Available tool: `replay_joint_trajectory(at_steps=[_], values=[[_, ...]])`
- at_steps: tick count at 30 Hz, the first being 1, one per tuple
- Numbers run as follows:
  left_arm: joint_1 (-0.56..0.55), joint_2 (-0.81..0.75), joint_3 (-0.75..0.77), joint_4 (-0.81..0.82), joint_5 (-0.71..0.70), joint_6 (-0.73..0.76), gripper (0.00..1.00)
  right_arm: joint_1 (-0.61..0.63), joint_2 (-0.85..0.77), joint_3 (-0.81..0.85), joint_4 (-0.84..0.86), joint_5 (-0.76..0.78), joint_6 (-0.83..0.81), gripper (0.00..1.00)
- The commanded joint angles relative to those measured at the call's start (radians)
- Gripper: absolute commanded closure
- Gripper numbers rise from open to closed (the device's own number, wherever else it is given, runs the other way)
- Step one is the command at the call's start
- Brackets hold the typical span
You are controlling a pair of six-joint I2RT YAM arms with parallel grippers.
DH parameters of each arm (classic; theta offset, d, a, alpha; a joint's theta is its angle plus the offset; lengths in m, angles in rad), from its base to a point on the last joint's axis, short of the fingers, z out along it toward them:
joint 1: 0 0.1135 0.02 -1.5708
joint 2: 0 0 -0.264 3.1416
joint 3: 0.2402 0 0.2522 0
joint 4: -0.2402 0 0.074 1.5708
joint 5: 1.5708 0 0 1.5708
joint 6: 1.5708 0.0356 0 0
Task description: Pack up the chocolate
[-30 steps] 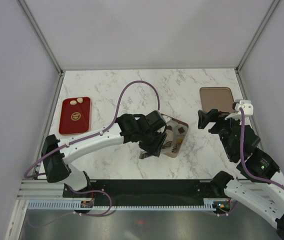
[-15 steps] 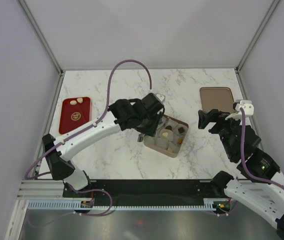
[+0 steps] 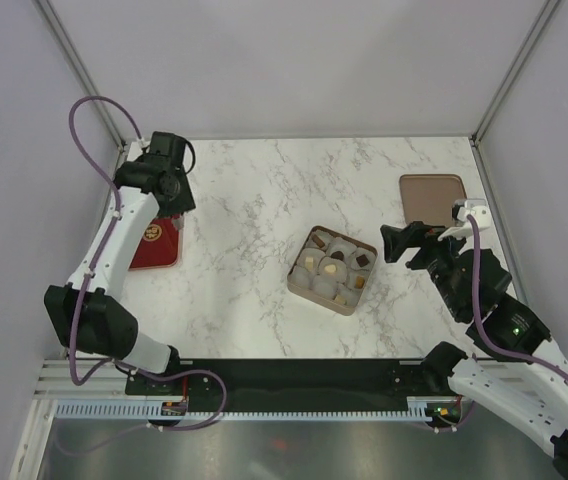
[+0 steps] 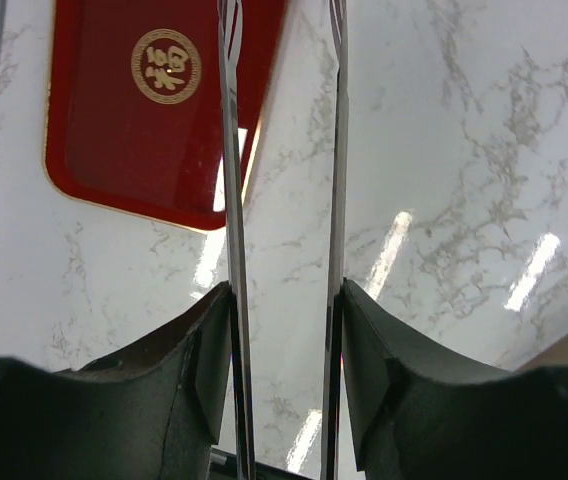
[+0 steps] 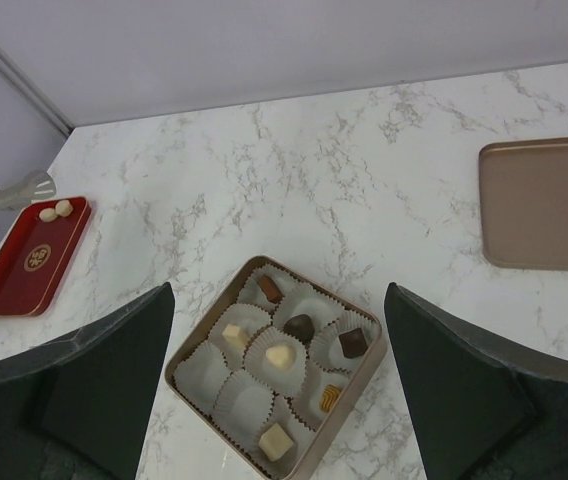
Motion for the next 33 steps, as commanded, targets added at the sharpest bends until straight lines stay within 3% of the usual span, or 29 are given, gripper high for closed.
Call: replay_joint_trajectory(at_steps=[1,5,14,33], values=[[0.081,0.007,-0.022,0.088,0.006,0.058,0.48,-0.002,0.01,-0.003,0.05,-0.036,0.014,0.05],[0.156,0.068,-0.032,0.138,0.023,0.072,0.48,-0.002,0.009,-0.007,0.067,-0.052,0.011,0.05],[0.209,0.173,-0.067,0.21,0.072,0.081,0.49,-0.002,0.007,-0.027,0.079,-0.027,-0.012,0.05],[0.29,0.219,-0.068,0.247,0.176,0.133,0.5,-0.002,0.013,-0.032,0.088,-0.021,-0.012,0.05]])
